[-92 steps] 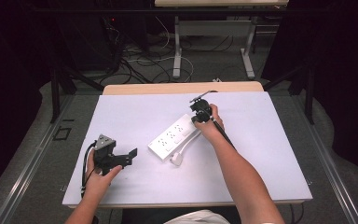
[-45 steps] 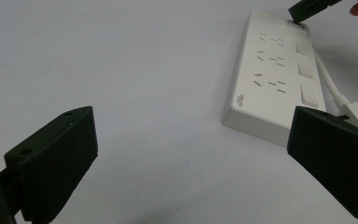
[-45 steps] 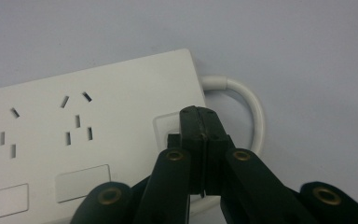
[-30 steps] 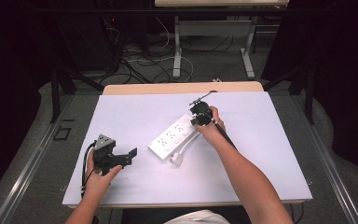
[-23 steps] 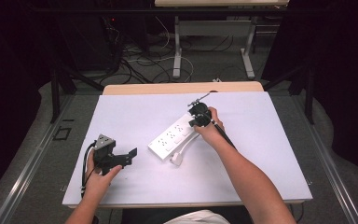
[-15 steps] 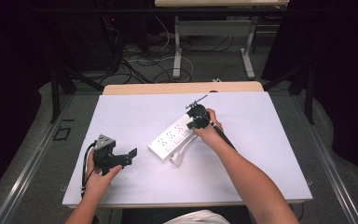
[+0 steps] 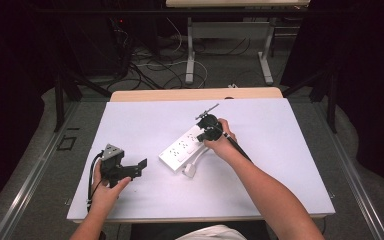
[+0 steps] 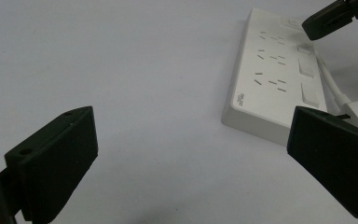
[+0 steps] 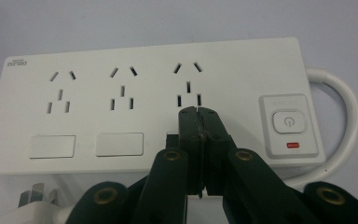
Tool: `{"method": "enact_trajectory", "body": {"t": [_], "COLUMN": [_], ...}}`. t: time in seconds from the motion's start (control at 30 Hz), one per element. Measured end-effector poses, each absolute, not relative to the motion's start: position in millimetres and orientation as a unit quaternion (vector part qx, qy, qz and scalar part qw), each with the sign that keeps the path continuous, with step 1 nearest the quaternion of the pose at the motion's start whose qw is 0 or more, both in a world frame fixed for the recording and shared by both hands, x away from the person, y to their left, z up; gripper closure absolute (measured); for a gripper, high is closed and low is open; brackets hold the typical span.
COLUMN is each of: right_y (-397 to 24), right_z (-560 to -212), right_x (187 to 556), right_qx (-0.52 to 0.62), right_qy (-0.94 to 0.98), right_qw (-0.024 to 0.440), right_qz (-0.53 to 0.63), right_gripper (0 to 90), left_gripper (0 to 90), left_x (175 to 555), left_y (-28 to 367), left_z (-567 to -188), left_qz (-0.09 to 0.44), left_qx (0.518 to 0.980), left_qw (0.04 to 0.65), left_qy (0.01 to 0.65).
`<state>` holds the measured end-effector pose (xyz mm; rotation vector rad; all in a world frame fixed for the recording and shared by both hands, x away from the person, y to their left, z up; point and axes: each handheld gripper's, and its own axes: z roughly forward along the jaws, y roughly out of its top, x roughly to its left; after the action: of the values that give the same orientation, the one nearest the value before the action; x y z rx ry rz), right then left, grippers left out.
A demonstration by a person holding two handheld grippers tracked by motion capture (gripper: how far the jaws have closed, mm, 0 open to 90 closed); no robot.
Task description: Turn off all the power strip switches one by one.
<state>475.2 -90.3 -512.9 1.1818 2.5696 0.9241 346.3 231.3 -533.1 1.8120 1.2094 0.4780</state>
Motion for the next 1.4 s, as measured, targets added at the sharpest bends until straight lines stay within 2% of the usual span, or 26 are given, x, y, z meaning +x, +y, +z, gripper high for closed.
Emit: {"method": "enact_trajectory", "body": {"t": [0.23,0.3,0.33,0.37,0.4,0.43,1.4], "right_y": [-87,-84,-87,-83,-84,-83,-78], "right_z": [-512,-518,-507,-520,-513,-514,-520], "right_x": [472,472,472,472,471,470,470], "right_qx": [0.388,0.389,0.375,0.380,0.381,0.388,0.372], "right_qy": [0.873,0.856,0.890,0.859,0.876,0.871,0.872], "right_qw": [0.073,0.083,0.058,0.091,0.073,0.071,0.090], "right_qz": [0.287,0.329,0.252,0.331,0.288,0.292,0.304], "right_gripper": [88.6,88.6,88.6,88.6,88.6,88.6,88.9], "left_gripper": [1.6,1.7,1.7,1.7,1.7,1.7,1.7], "left_x": [346,346,346,346,346,346,346], "left_y": [231,231,231,231,231,231,231], "left_z": [-533,-533,-533,-533,-533,-533,-533], "left_qz": [0.193,0.193,0.193,0.193,0.193,0.193,0.193], "left_qx": [0.730,0.730,0.730,0.729,0.729,0.729,0.730], "left_qw": [0.439,0.440,0.440,0.441,0.440,0.440,0.439], "left_qy": [0.487,0.487,0.487,0.486,0.487,0.487,0.487]}}
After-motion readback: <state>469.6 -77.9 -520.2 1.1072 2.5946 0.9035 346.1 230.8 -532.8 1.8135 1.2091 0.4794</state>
